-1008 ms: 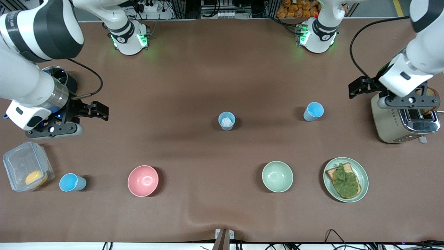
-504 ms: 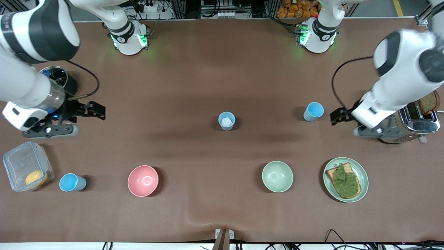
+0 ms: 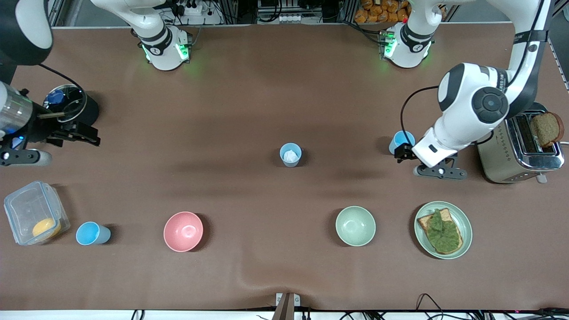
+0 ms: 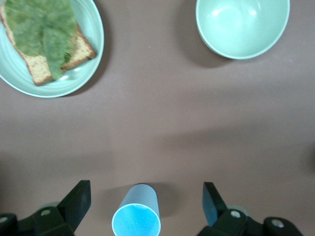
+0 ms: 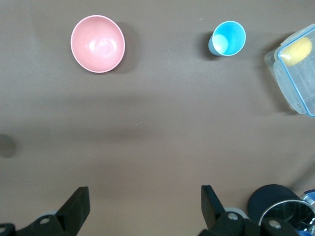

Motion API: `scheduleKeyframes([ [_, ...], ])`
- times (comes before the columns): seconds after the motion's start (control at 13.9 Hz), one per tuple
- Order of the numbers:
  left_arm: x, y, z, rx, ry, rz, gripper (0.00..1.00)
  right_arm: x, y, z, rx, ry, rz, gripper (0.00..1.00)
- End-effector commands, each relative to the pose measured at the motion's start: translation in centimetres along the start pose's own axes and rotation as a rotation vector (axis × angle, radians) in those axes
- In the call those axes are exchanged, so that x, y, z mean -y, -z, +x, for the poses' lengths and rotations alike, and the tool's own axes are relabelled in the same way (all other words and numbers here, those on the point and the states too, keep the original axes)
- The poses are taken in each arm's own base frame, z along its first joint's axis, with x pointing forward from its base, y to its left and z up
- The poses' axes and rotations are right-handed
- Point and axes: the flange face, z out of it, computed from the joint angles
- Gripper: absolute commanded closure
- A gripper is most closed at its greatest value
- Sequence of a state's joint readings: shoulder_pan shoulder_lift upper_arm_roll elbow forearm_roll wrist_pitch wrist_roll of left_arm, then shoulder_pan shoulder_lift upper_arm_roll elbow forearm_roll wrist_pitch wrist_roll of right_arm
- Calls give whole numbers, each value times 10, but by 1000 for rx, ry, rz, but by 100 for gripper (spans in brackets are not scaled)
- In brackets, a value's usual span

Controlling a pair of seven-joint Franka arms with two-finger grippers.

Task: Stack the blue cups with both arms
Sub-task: 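Lower the left gripper onto the empty blue cup near the toaster and grasp it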

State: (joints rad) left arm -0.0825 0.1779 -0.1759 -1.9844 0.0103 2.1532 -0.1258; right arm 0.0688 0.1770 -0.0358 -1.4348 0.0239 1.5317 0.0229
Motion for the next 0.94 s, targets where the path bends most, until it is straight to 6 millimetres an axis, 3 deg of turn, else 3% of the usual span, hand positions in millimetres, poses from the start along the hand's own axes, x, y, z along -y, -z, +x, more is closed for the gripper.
scheduleKeyframes([
  [0.0,1,-21,-28,58,-14,25,0,-1,1,-8,6,18,14,0],
  [0.22,-1,-30,-43,54,-15,26,0,0,2,-9,9,18,13,0],
  [0.36,-14,-46,-62,21,-15,-7,0,0,4,-9,11,18,13,0],
  [0.86,-11,-84,-87,-13,-1,-22,0,1,7,-13,24,8,13,0],
])
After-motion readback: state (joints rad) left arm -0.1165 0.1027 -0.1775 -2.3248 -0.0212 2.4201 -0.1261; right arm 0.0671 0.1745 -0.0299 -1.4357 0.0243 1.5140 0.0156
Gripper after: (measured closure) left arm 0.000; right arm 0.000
